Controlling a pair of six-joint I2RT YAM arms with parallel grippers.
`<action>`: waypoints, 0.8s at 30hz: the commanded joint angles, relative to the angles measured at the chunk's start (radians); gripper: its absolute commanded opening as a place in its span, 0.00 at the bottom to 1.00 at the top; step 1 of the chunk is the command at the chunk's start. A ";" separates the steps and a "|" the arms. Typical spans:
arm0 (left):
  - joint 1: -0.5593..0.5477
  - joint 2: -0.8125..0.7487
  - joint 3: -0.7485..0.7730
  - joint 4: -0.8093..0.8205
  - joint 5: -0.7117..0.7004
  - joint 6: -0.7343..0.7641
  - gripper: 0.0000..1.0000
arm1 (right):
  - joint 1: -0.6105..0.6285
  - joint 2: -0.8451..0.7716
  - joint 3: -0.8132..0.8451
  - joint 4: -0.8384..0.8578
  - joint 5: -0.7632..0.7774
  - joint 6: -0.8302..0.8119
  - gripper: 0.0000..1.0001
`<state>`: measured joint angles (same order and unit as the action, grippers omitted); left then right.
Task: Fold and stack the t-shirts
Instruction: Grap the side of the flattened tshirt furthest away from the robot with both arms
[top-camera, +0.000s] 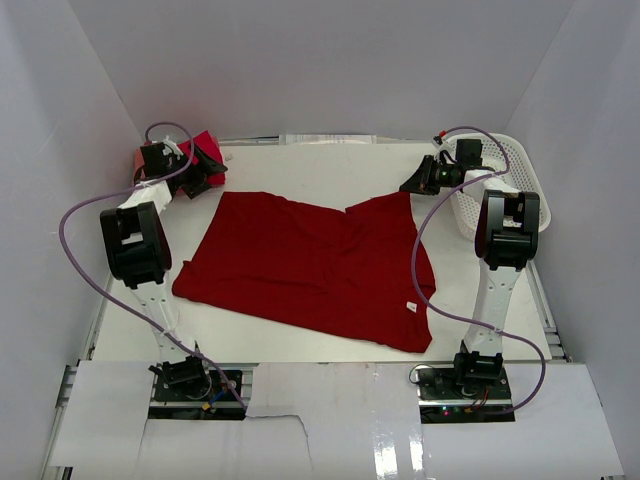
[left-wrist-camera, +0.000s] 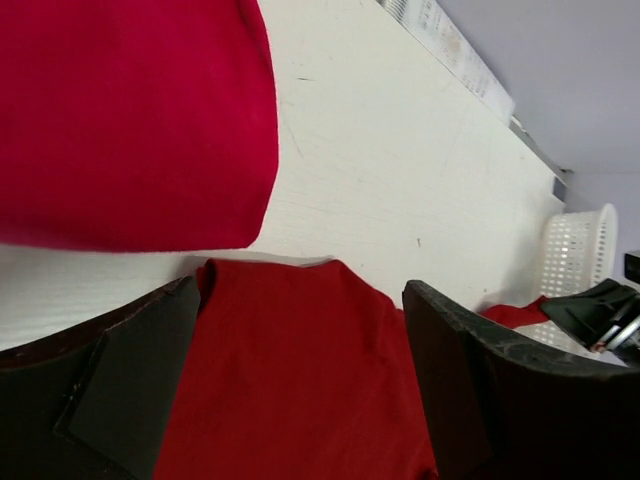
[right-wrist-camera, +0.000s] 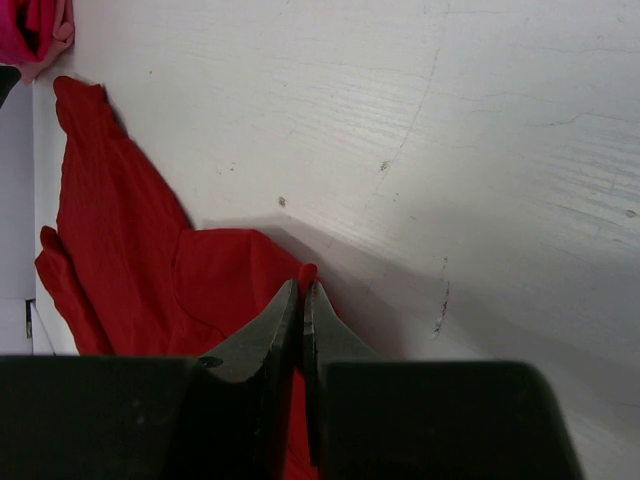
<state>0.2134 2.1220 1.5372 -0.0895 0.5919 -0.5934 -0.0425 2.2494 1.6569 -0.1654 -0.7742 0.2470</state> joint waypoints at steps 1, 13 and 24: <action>0.000 -0.088 0.009 -0.110 -0.075 0.110 0.94 | 0.006 0.018 0.038 0.000 -0.034 -0.005 0.08; -0.003 -0.024 -0.019 -0.128 -0.047 0.133 0.93 | 0.006 0.013 0.034 0.004 -0.046 0.000 0.08; -0.039 0.186 0.138 -0.153 0.124 0.086 0.92 | 0.006 0.022 0.046 -0.008 -0.042 0.000 0.08</action>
<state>0.1993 2.2654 1.6417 -0.2066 0.6716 -0.5026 -0.0387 2.2642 1.6604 -0.1665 -0.7933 0.2508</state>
